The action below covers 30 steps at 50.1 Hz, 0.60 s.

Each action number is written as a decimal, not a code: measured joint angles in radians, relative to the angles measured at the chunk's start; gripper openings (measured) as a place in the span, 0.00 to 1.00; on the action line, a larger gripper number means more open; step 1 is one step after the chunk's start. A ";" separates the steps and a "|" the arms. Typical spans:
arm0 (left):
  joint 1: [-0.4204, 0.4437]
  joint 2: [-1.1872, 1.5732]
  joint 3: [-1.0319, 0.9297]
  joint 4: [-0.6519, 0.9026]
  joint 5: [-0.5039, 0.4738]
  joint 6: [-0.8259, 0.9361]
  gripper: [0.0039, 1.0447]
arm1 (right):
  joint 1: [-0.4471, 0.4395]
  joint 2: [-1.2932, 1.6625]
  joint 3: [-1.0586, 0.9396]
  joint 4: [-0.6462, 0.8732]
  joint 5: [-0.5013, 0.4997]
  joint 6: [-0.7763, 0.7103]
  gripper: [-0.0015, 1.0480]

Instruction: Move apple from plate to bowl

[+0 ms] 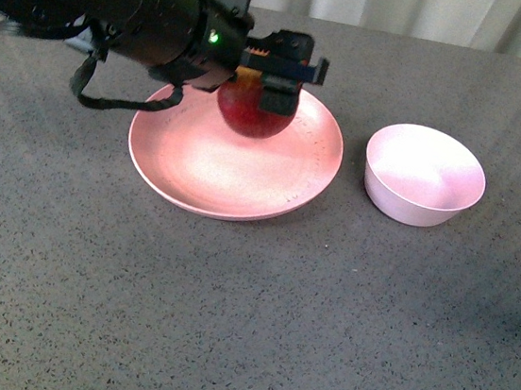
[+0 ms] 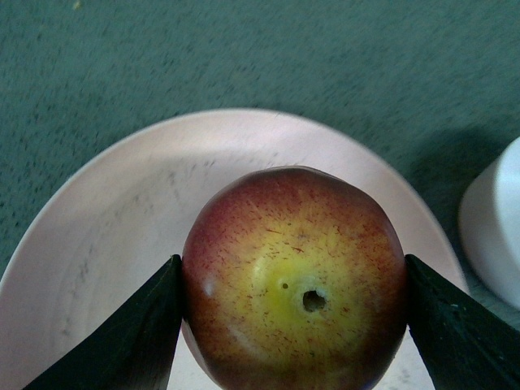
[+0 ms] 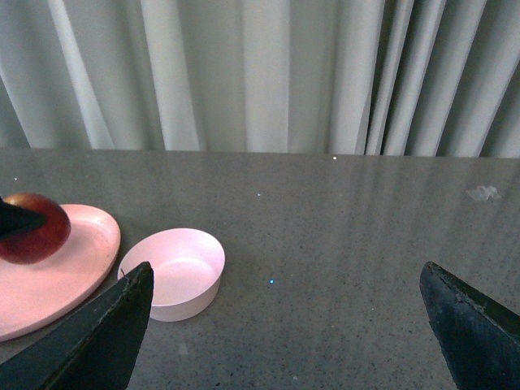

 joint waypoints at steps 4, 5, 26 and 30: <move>-0.034 -0.020 0.029 -0.009 0.006 0.000 0.66 | 0.000 0.000 0.000 0.000 0.000 0.000 0.91; -0.042 -0.023 0.035 -0.011 0.006 0.000 0.66 | 0.000 0.000 0.000 0.000 0.000 0.000 0.91; -0.177 -0.009 0.155 -0.067 0.014 -0.012 0.65 | 0.000 0.000 0.000 0.000 0.000 0.000 0.91; -0.196 0.011 0.178 -0.080 0.012 -0.011 0.65 | 0.000 0.000 0.000 0.000 0.000 0.000 0.91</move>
